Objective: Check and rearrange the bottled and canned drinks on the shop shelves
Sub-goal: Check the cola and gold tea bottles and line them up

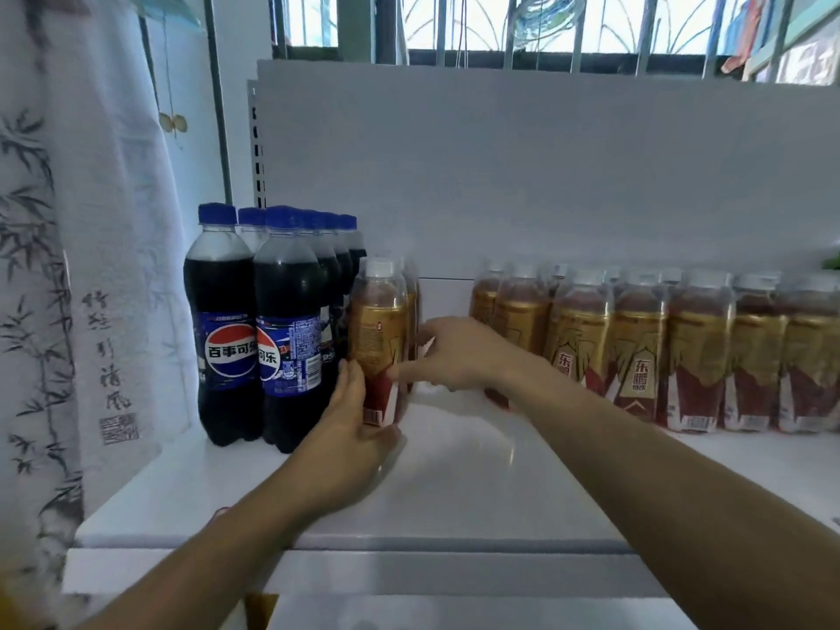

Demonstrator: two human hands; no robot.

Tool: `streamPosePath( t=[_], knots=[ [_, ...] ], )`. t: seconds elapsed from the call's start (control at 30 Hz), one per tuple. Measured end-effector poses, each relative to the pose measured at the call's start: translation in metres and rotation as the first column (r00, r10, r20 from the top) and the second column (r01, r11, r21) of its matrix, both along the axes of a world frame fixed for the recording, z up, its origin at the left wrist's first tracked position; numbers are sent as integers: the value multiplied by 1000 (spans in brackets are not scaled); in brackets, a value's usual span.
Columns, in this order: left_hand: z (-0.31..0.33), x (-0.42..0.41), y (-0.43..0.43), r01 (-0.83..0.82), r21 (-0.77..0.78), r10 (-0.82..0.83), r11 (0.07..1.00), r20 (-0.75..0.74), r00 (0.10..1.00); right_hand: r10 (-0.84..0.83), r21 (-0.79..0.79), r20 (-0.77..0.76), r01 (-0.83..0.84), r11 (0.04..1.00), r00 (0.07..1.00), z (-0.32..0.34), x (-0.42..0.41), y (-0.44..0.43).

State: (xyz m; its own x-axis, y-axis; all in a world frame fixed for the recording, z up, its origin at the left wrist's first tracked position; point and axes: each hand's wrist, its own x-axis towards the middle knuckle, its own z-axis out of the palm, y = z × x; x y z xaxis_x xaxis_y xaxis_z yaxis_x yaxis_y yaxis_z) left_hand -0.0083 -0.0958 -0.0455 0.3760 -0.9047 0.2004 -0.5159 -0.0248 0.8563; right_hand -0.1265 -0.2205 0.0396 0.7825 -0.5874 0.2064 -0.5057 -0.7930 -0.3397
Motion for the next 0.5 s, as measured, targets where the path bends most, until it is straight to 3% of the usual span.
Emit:
streamPosePath(
  t=[0.3,0.43,0.5],
  knots=[
    [5,5,2,64,76,-65,995,3,998,-41,1,127,41,999,991,-37,26,-6],
    [7,-2,5,22,-2,-22,1000,-58,998,-51,-98,-3,50,994,999,-28,21,-1],
    [8,-6,8,-33,-76,32,997,-12,999,-45,-185,-87,28,982,995,-13,12,2]
  ],
)
